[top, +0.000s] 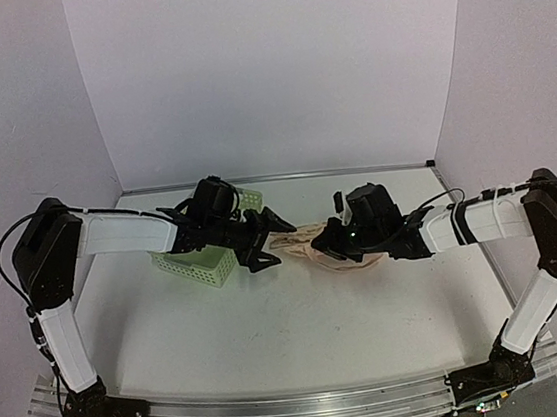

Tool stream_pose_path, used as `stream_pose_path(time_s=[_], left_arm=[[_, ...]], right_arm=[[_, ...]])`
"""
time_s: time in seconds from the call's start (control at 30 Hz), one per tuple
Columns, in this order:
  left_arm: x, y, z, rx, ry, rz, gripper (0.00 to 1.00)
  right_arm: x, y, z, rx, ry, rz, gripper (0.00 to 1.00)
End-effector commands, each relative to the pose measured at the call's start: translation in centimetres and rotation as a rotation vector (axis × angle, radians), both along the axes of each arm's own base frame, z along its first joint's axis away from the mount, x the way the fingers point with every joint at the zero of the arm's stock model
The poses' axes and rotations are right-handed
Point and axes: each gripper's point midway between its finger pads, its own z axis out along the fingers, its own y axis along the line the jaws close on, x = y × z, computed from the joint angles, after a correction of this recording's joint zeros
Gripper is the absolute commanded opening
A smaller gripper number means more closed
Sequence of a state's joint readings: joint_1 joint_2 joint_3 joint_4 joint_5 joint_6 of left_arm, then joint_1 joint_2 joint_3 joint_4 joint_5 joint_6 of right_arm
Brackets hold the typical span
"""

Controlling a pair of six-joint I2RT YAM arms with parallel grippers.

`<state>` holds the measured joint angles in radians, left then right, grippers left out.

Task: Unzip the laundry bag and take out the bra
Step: Adjust the laundry bag at the center of the board, then unzip the laundry bag at the center of the board.

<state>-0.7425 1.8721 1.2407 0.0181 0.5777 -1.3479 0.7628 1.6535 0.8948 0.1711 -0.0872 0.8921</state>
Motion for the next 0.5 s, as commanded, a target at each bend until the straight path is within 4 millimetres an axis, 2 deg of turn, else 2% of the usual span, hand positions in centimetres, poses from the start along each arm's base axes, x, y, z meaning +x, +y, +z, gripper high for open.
stream_pose_path(time_s=[0.0,0.33,0.47], left_arm=[[1.8,-1.6,3.0,-0.104,-0.032,0.075,0.82],[2.7,-2.2,0.7,-0.073,0.035,0.157,0.81],[3.4,-2.5,0.7,-0.076,0.032,0.172,0.80]], right_arm=[[1.0,1.6,3.0,0.088,-0.071,0.017,0.00],[0.3,1.4,3.4,0.111,-0.083,0.032,0.00],[-0.2,1.3,3.2,0.118,-0.080,0.044,0.00]])
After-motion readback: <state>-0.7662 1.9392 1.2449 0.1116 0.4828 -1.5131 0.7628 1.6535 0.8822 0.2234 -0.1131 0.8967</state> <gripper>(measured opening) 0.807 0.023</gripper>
